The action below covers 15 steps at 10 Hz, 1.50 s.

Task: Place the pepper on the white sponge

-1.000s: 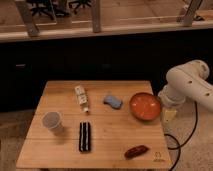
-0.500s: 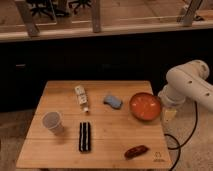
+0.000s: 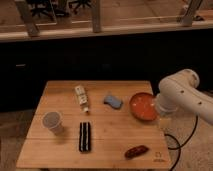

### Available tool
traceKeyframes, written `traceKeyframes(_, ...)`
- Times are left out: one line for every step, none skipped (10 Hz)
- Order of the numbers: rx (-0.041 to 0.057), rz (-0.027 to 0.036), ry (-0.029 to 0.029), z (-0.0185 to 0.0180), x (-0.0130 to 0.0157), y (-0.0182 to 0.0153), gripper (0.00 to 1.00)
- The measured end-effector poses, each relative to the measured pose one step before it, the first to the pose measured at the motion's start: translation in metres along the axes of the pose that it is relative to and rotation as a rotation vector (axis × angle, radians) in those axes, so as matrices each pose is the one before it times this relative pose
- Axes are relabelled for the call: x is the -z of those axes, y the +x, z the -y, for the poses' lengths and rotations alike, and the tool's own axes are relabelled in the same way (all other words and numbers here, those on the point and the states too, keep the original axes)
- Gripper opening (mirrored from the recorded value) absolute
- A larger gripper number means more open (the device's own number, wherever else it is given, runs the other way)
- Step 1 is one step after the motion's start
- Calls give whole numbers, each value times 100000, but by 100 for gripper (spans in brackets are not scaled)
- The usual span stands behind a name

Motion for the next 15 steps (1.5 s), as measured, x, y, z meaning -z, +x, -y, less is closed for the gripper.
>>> traceKeyframes(714, -282, -301, -109, -56, 114, 80)
traceKeyframes(645, 52, -1140, -470, -419, -50, 80)
traceKeyframes(143, -130, -946, -381, -715, -426, 80)
traceKeyframes(241, 97, -539, -277, -1166, -737, 80)
traceKeyframes(753, 107, -808, -352, -1489, -822, 80)
traceKeyframes(518, 87, -525, -232, -645, -300, 80)
traceKeyframes(611, 312, -576, -178, -288, -296, 80)
traceKeyframes(416, 773, -784, -307, -197, -384, 80)
traceKeyframes(-245, 686, -711, -323, -586, -418, 80)
traceKeyframes(-123, 804, -369, -298, -899, -437, 80)
traceKeyframes(186, 707, -373, -253, -1070, -535, 80)
traceKeyframes(335, 1080, -25, -34, -799, -485, 80)
traceKeyframes(112, 299, -46, -115, -160, -27, 80)
traceKeyframes(304, 685, -267, -181, 6, -185, 80)
traceKeyframes(28, 588, -590, -402, -219, -33, 80)
